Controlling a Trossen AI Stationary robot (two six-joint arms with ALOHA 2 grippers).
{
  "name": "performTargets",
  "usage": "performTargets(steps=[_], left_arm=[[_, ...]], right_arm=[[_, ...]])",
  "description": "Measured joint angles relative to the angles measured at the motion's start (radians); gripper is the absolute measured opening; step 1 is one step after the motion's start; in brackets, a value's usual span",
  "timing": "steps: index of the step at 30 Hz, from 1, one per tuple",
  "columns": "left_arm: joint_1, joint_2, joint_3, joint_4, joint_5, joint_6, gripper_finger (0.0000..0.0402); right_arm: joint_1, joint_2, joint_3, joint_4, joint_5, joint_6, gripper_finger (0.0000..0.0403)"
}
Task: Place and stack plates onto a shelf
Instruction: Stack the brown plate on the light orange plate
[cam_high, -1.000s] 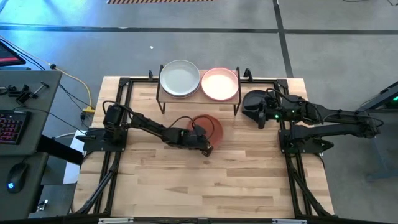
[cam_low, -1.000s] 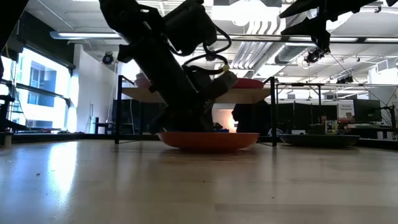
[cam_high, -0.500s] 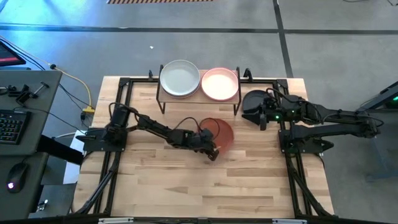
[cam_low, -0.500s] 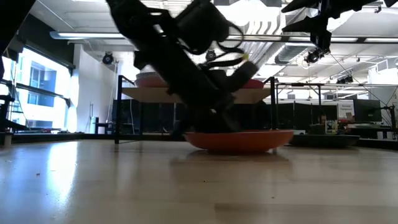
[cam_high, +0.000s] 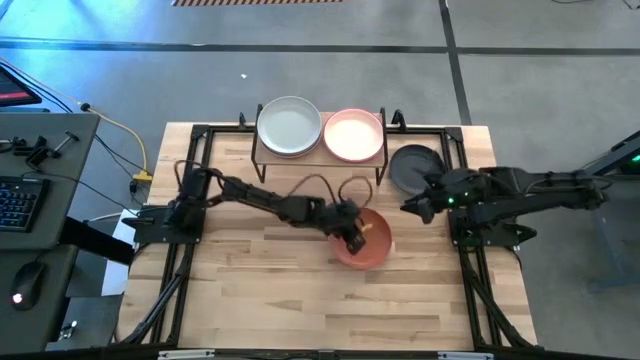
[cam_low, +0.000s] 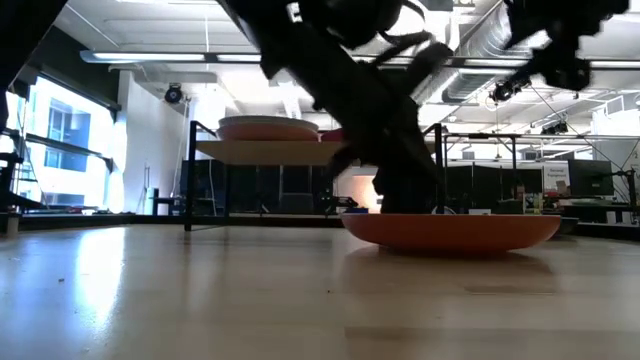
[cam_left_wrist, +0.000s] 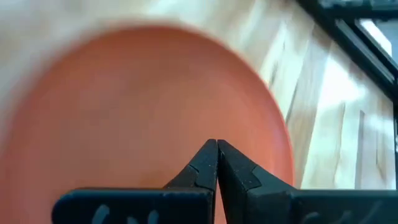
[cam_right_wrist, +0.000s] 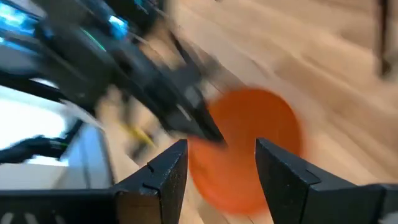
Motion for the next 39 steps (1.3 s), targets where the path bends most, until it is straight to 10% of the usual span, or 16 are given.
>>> performTargets(steps=[9,23,39], left_arm=[[0.08,-0.276,-0.064,-0.078,-0.019,0.248,0.0],[0.113,-0.91,-0.66,0.251,-0.183,0.208,0.0],[0.128,-1.042,-0.738,0.409,-0.195,0.165,0.0]], right_arm=[[0.073,0.106,-0.153,-0.114,0.001,0.32,0.0168],[0.061,0.421,-0.202,0.182,-0.043,0.423,0.0168],[0.062,0.686,-0.167,0.281,-0.045,0.472,0.0157]])
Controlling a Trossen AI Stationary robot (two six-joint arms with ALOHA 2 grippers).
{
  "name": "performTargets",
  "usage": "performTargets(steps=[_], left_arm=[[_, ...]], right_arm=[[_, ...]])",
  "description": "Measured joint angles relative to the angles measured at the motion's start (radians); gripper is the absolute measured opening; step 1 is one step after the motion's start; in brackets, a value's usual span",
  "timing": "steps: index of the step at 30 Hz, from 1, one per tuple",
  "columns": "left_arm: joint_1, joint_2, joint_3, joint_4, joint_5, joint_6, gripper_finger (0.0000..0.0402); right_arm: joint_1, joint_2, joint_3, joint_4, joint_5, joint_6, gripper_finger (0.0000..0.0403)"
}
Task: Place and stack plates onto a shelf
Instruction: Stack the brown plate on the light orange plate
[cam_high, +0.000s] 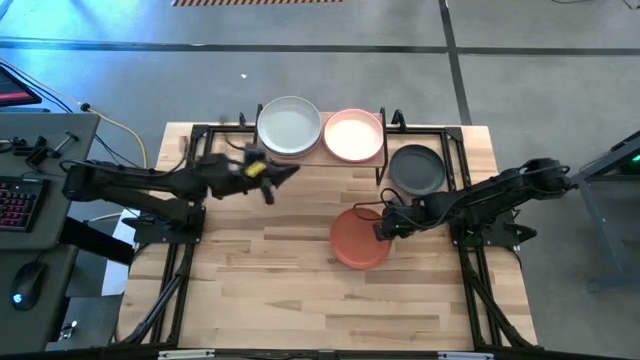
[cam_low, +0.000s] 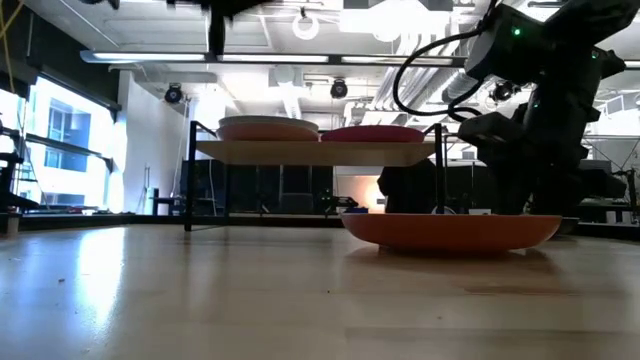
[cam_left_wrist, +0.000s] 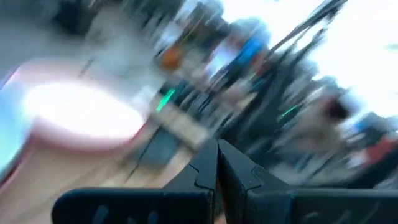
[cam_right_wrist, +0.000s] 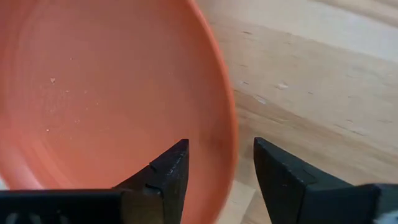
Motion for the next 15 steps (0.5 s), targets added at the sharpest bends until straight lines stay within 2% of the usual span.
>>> performTargets(steps=[3,6,11,15], left_arm=[[-0.002,-0.056,0.006,0.141,0.018,0.093,0.0],[0.005,-0.122,0.004,0.118,-0.016,0.16,0.0],[0.019,-0.217,0.004,-0.016,-0.072,0.19,0.0],[0.024,-0.243,0.004,-0.082,-0.072,0.161,0.0]], right_arm=[[0.0,0.001,0.0,-0.004,0.001,-0.001,0.0131],[0.0,0.007,0.0,-0.005,0.002,-0.003,0.0093],[0.0,0.015,0.0,0.012,0.004,-0.003,0.0015],[0.0,0.013,0.0,0.028,-0.013,-0.014,0.0011]])
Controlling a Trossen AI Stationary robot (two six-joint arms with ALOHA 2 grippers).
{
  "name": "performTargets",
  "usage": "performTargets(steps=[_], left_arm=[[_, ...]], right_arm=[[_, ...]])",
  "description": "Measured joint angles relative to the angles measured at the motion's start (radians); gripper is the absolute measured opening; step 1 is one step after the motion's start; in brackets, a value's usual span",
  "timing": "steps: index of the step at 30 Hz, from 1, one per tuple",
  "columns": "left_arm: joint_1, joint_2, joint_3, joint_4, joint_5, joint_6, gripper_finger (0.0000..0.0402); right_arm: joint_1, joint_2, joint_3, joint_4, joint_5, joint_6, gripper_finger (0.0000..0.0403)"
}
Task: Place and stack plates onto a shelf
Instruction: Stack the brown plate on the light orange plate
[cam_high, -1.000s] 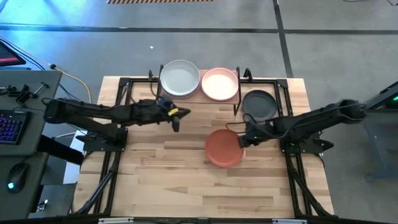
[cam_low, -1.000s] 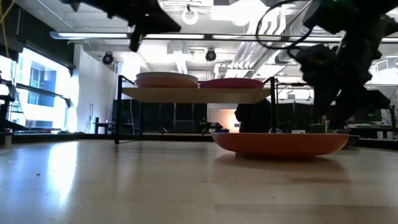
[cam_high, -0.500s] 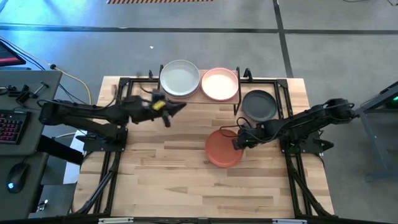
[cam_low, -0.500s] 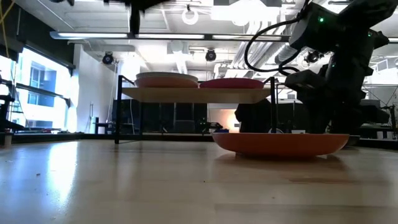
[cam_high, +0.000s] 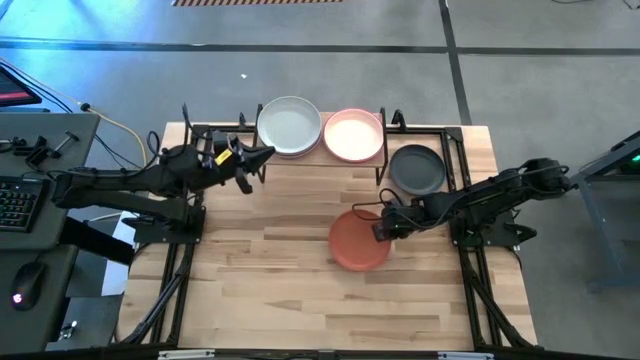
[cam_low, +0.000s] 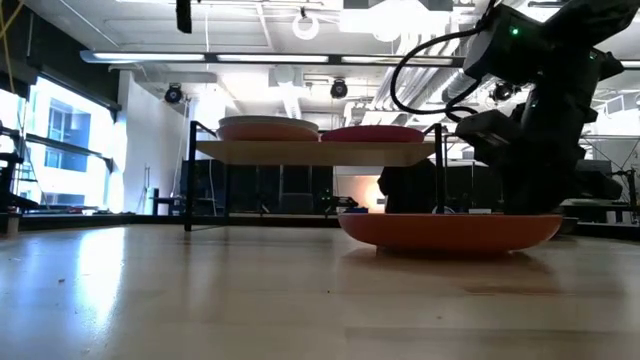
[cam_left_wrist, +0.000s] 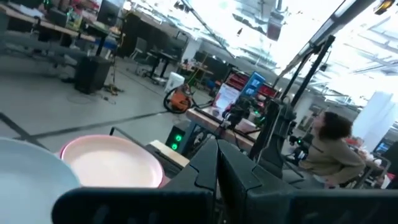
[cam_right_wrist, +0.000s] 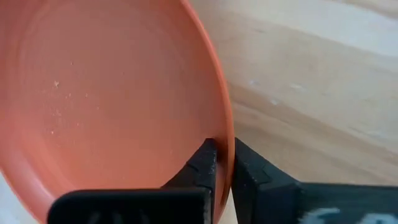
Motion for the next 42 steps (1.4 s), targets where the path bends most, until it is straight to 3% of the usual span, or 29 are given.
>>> performTargets(steps=[9,15,23,28,36,42], left_arm=[[-0.004,0.005,0.0,-0.011,0.005,-0.019,0.0],[-0.004,0.005,0.0,-0.01,0.005,-0.02,0.0],[-0.004,0.006,0.0,-0.014,0.002,-0.015,0.0],[-0.004,0.006,0.0,-0.014,0.001,-0.014,0.0],[-0.004,0.007,0.0,-0.014,0.0,-0.02,0.0],[-0.004,0.011,0.0,-0.013,-0.055,-0.025,0.0]], right_arm=[[0.0,0.0,0.033,0.013,-0.124,-0.091,0.0001],[0.0,-0.04,0.167,-0.016,-0.246,-0.239,0.0],[-0.038,-0.118,0.38,-0.209,-0.274,-0.419,0.0],[-0.139,-0.192,0.434,-0.345,-0.272,-0.489,0.0],[-0.397,-0.392,0.409,-0.503,-0.277,-0.497,0.0],[-0.544,-0.436,0.408,-0.51,-0.26,-0.438,0.0]])
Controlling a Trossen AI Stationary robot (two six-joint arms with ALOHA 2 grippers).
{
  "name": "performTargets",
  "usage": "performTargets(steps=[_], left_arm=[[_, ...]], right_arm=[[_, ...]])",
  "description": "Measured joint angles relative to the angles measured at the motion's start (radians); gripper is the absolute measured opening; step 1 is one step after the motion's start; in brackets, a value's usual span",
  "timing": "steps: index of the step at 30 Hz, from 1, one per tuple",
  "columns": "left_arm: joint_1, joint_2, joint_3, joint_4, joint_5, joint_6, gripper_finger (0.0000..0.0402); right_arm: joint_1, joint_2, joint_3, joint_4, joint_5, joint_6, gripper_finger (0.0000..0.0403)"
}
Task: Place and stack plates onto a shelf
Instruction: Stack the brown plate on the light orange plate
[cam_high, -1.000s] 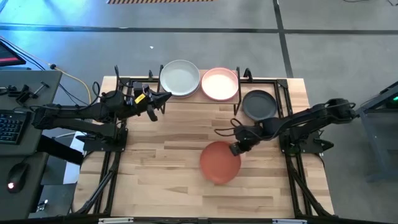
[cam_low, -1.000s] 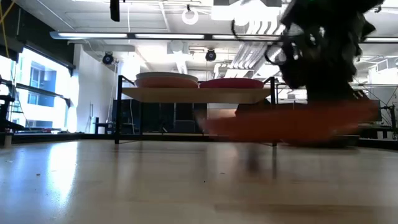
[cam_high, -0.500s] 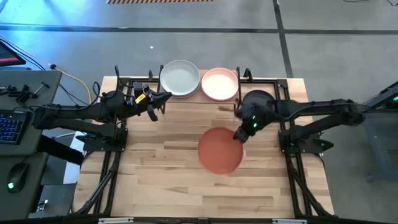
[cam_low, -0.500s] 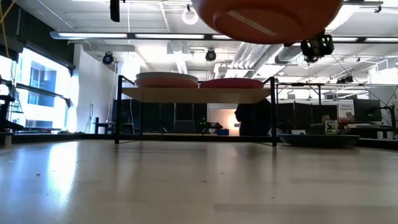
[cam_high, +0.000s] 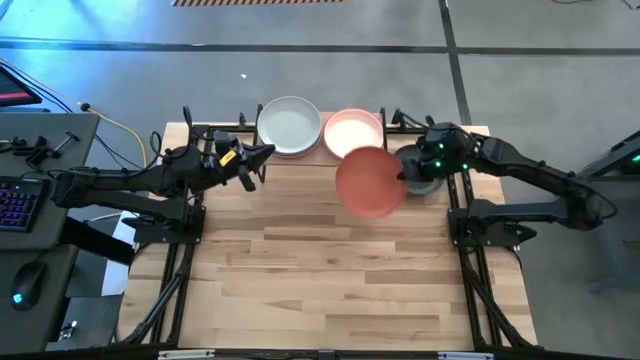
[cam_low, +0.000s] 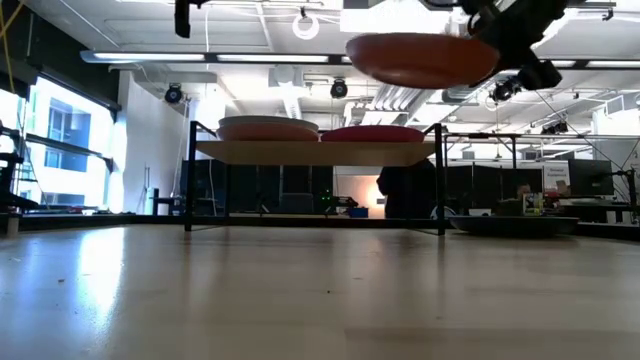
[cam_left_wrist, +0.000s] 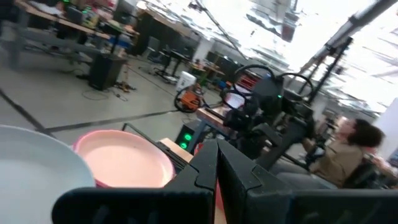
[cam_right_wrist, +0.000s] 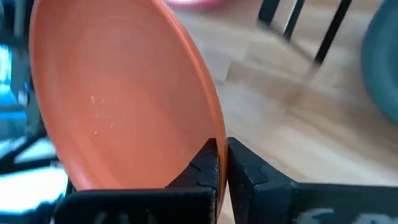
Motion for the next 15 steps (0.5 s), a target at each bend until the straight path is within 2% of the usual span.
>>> performTargets(steps=[6,15], left_arm=[[0.0,0.005,0.0,0.0,-0.081,-0.04,0.0],[0.001,0.005,0.0,-0.003,-0.083,-0.084,0.0]], right_arm=[[-0.097,0.068,0.0,0.139,0.067,0.045,0.0],[-0.252,0.236,-0.002,0.246,0.015,0.064,0.0]])
